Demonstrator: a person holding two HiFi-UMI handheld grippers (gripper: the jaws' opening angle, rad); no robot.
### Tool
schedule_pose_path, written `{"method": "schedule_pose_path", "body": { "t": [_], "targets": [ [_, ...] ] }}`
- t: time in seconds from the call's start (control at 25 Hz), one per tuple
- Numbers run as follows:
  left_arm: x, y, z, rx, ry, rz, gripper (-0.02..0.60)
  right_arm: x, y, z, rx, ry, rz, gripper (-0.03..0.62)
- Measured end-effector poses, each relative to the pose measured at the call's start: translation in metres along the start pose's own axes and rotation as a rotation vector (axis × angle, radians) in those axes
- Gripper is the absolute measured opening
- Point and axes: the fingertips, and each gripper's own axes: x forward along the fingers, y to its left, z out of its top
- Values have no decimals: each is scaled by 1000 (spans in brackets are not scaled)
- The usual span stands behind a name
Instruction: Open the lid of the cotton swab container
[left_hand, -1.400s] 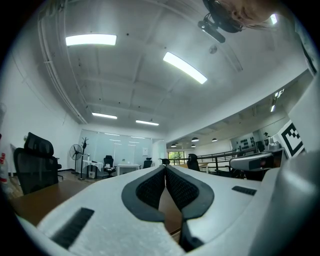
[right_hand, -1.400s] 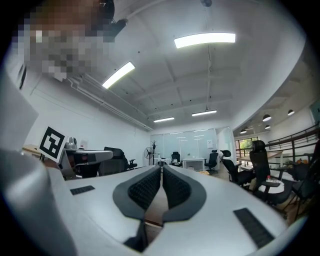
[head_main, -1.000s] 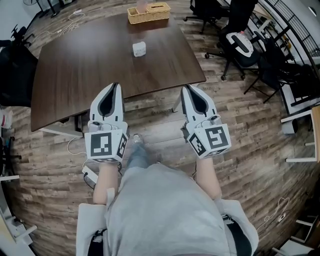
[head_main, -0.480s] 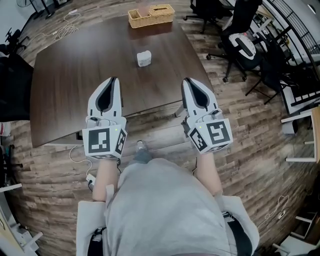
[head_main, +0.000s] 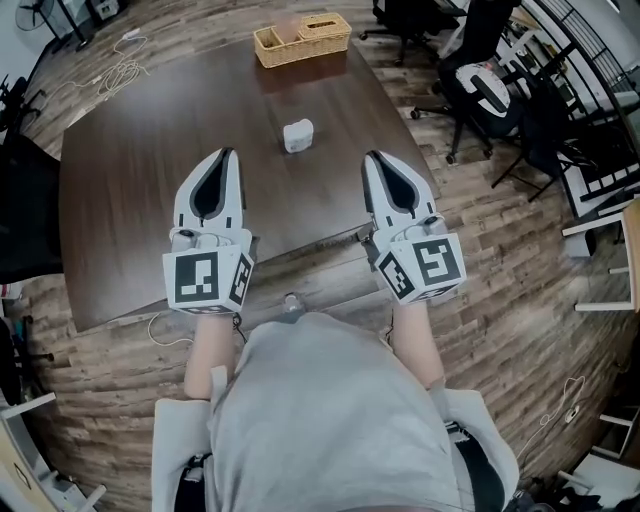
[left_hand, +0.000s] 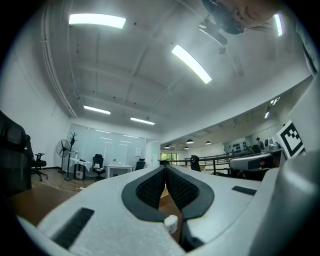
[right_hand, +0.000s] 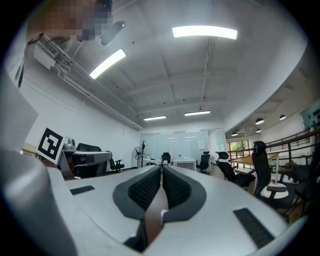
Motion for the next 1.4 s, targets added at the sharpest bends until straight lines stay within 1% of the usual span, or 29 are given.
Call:
{"method": "schedule_pose_path", "body": {
  "t": [0.24, 0.64, 1.0, 1.2, 1.4],
  "targets": [
    [16, 18, -12, -16, 12, -42, 12, 16, 3, -6, -3, 16, -38, 18],
    [33, 26, -31, -41, 49, -71, 12, 37, -3, -15, -8, 54, -54, 18],
    [56, 37, -52, -57, 97, -45, 12, 75, -22, -32, 4, 102, -20, 18],
    [67, 37, -70, -73, 140, -28, 12, 94, -34, -52, 16, 151, 11, 18],
    [79, 40, -95, -96, 200, 8, 12, 112, -44, -82, 44, 220, 51, 18]
  ]
}}
